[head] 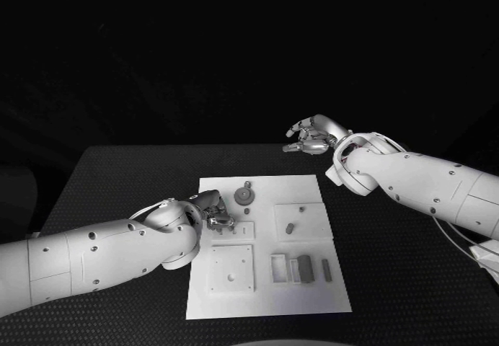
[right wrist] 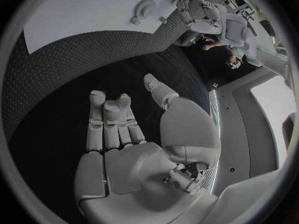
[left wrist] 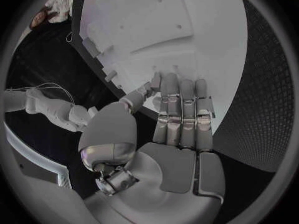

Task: Assemble the parts on the task board

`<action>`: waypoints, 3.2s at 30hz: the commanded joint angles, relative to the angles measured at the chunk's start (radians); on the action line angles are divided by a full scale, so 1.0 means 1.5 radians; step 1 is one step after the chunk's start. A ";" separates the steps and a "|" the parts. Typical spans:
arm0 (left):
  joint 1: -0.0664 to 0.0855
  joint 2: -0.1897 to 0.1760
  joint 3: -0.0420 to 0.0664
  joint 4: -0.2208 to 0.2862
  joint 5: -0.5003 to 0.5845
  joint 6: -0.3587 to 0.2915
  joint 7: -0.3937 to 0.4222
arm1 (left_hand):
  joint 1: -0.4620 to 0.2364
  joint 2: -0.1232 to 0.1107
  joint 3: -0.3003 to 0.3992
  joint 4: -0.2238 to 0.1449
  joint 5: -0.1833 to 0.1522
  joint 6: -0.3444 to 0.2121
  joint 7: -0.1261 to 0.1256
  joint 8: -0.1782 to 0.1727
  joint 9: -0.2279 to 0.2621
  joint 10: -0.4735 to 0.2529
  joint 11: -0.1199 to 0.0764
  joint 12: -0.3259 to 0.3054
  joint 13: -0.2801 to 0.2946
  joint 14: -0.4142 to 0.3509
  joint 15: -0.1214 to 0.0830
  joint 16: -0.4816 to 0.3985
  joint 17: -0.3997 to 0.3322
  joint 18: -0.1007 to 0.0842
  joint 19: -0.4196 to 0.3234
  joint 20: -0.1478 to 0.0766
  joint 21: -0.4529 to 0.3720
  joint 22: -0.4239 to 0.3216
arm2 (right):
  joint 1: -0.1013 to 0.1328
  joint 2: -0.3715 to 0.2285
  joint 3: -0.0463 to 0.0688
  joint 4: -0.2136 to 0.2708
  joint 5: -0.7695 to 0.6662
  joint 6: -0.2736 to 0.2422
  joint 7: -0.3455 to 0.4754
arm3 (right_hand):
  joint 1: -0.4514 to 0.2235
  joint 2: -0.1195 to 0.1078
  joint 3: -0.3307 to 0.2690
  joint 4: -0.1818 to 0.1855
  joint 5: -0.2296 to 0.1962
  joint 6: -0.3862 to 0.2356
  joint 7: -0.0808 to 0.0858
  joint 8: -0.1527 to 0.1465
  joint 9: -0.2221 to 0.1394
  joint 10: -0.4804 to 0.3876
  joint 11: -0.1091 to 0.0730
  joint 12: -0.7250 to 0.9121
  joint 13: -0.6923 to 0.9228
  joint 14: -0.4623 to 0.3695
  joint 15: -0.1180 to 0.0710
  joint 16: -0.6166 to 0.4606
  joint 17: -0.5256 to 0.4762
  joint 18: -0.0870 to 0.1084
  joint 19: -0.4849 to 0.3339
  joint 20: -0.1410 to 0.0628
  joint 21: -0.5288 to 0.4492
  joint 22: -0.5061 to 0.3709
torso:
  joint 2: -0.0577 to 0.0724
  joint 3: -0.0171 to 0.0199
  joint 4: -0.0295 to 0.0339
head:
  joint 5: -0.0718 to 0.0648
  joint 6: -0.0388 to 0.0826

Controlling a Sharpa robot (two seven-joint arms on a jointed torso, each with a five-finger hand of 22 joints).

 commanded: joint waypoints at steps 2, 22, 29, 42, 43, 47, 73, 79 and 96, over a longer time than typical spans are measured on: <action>-0.005 0.005 -0.003 0.001 0.002 0.006 0.000 | 0.015 0.012 0.002 -0.004 0.001 0.002 -0.006 0.004 -0.001 0.000 -0.003 0.005 0.000 -0.003 -0.004 0.003 -0.002 -0.006 0.003 0.001 -0.004 0.012 | 0.000 0.001 0.000 0.000 0.000 0.008 0.002 | -0.007 0.002 -0.002 0.004 0.000 0.000 0.006 -0.003 -0.001 -0.004 0.000 0.004 -0.001 -0.004 0.000 0.001 -0.001 0.013 -0.003 0.002 -0.005 0.004 | 0.000 -0.0002 -0.0001 | 0.000 0.000; -0.006 0.011 -0.003 0.004 0.005 0.012 0.003 | 0.005 -0.019 -0.006 0.013 -0.006 0.001 -0.006 0.005 -0.001 -0.003 -0.003 0.009 -0.002 -0.008 -0.005 0.018 -0.022 -0.006 0.005 0.000 -0.008 0.013 | -0.001 0.000 0.000 0.001 0.000 0.010 0.002 | -0.008 0.001 -0.003 0.005 0.000 0.000 0.006 -0.003 -0.002 -0.005 0.000 0.005 -0.001 -0.004 0.000 0.001 -0.001 0.013 -0.004 0.002 -0.005 0.005 | 0.000 0.0000 0.0000 | -0.001 -0.002; -0.006 0.012 -0.003 0.006 0.005 0.013 0.005 | 0.005 -0.038 -0.009 0.020 -0.005 0.001 -0.006 0.005 -0.002 -0.004 -0.003 0.010 -0.003 -0.011 -0.005 0.025 -0.031 -0.006 0.006 0.000 -0.010 0.013 | -0.001 -0.001 0.000 0.001 0.000 0.011 0.002 | -0.009 0.000 -0.003 0.006 0.000 0.000 0.006 -0.003 -0.002 -0.005 0.000 0.005 -0.002 -0.004 0.000 0.001 -0.001 0.013 -0.004 0.002 -0.005 0.005 | 0.000 0.0001 0.0001 | -0.002 -0.002; -0.007 0.012 -0.003 0.008 0.005 0.019 0.005 | -0.018 -0.010 -0.097 -0.016 0.077 -0.003 -0.005 0.007 0.001 -0.008 -0.003 0.015 -0.004 -0.019 -0.004 0.043 -0.052 -0.006 0.004 0.001 -0.015 0.012 | -0.002 0.000 0.000 0.001 0.000 0.013 0.002 | -0.010 0.000 -0.003 0.007 0.000 0.000 0.006 -0.003 -0.002 -0.005 0.000 0.005 -0.002 -0.005 0.000 0.001 -0.001 0.013 -0.004 0.002 -0.005 0.005 | 0.000 -0.0001 0.0003 | -0.003 -0.003; -0.007 0.012 -0.003 0.008 0.006 0.020 0.005 | -0.018 -0.010 -0.098 -0.015 0.077 -0.003 -0.005 0.007 0.000 -0.008 -0.003 0.015 -0.004 -0.019 -0.004 0.043 -0.052 -0.006 0.004 0.001 -0.015 0.012 | -0.002 0.000 0.000 0.001 0.000 0.013 0.002 | -0.010 0.000 -0.003 0.007 0.000 0.000 0.006 -0.003 -0.003 -0.005 0.000 0.005 -0.002 -0.005 0.000 0.001 -0.001 0.013 -0.004 0.002 -0.005 0.005 | 0.000 -0.0001 0.0003 | -0.003 -0.003; -0.007 0.011 -0.003 0.008 0.006 0.021 0.005 | -0.019 -0.010 -0.099 -0.015 0.077 -0.003 -0.005 0.007 0.000 -0.008 -0.003 0.015 -0.005 -0.019 -0.004 0.044 -0.053 -0.006 0.004 0.000 -0.015 0.012 | -0.002 0.000 0.000 0.000 0.000 0.013 0.002 | -0.010 -0.001 -0.003 0.007 0.000 0.000 0.006 -0.003 -0.003 -0.005 0.000 0.005 -0.002 -0.005 0.000 0.001 -0.001 0.013 -0.004 0.002 -0.005 0.005 | 0.000 -0.0002 0.0005 | -0.003 -0.003; -0.007 0.005 -0.002 0.011 0.104 0.023 0.004 | 0.006 0.067 -0.095 -0.050 0.081 0.002 -0.007 0.009 -0.002 -0.006 -0.004 0.022 -0.008 -0.021 -0.005 0.066 -0.081 -0.007 0.010 0.000 -0.022 0.013 | -0.005 0.001 0.000 -0.002 0.000 0.013 0.003 | -0.009 -0.001 -0.003 0.008 0.000 0.000 0.006 -0.003 -0.003 -0.006 0.000 0.006 -0.003 -0.005 0.000 0.001 -0.002 0.013 -0.004 0.002 -0.005 0.005 | 0.000 -0.0003 0.0004 | -0.004 -0.004; -0.006 0.005 -0.002 0.010 0.107 0.024 -0.001 | 0.005 0.068 -0.097 -0.051 0.079 0.004 -0.007 0.009 -0.002 -0.005 -0.005 0.023 -0.008 -0.021 -0.006 0.068 -0.083 -0.007 0.011 -0.001 -0.022 0.013 | -0.005 0.001 0.000 -0.002 0.000 0.013 0.002 | -0.009 0.000 -0.003 0.008 0.000 0.000 0.006 -0.003 -0.004 -0.006 0.000 0.006 -0.003 -0.005 0.000 0.002 -0.002 0.013 -0.004 0.002 -0.005 0.005 | 0.000 0.0000 0.0004 | -0.004 -0.005; -0.006 0.008 -0.002 0.020 0.082 0.023 -0.024 | 0.007 0.066 -0.098 -0.053 0.075 0.006 -0.009 0.010 -0.002 -0.003 -0.006 0.025 -0.008 -0.019 -0.007 0.072 -0.087 -0.006 0.014 -0.002 -0.021 0.014 | -0.006 0.002 0.000 -0.004 0.000 0.014 0.003 | -0.009 0.000 -0.003 0.009 0.000 0.000 0.006 -0.003 -0.004 -0.006 0.000 0.006 -0.003 -0.006 0.000 0.002 -0.002 0.013 -0.004 0.002 -0.006 0.005 | 0.000 0.0002 0.0005 | -0.005 -0.008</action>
